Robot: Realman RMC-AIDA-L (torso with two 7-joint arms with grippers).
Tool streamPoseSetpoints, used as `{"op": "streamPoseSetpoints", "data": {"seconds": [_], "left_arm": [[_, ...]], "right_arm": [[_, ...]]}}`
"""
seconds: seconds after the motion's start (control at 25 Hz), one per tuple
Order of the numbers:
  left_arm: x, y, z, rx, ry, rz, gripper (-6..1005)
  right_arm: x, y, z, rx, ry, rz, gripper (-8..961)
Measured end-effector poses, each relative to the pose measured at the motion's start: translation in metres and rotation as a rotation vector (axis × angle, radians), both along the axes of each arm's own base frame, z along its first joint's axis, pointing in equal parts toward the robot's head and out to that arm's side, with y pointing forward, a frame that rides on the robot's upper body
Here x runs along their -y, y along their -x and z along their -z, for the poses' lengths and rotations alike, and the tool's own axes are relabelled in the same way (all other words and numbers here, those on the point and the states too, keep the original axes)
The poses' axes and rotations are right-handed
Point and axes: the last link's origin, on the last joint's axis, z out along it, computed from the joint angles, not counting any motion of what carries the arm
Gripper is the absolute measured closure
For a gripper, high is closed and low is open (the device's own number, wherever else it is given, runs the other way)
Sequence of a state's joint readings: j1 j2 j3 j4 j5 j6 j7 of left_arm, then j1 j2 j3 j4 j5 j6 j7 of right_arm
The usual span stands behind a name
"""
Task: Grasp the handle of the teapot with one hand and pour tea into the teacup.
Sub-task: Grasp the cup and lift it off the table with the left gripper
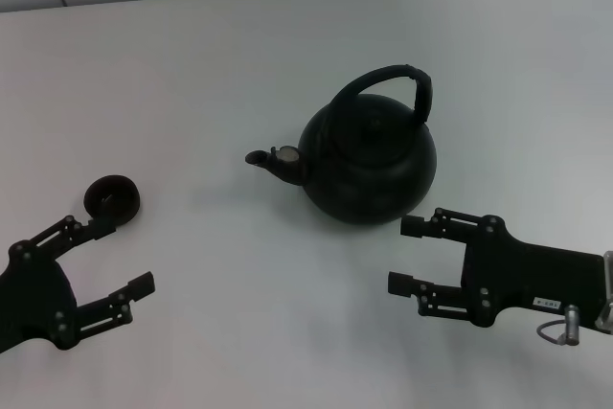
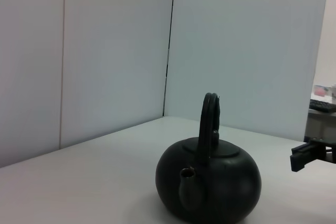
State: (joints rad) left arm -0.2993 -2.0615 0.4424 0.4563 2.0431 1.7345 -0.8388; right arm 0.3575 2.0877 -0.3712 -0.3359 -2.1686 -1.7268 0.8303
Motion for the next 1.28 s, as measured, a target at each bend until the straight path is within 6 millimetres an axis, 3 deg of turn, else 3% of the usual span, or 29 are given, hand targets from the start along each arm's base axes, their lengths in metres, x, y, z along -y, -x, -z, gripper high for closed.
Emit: {"op": "streamPoseSetpoints", "data": {"seconds": [1.28], "left_arm": [[-0.0082, -0.006, -0.0024, 0.0, -0.002, 0.029, 138]], "right_arm": [[-0.0028, 0.0038, 0.0023, -0.018, -0.007, -0.002, 224]]}}
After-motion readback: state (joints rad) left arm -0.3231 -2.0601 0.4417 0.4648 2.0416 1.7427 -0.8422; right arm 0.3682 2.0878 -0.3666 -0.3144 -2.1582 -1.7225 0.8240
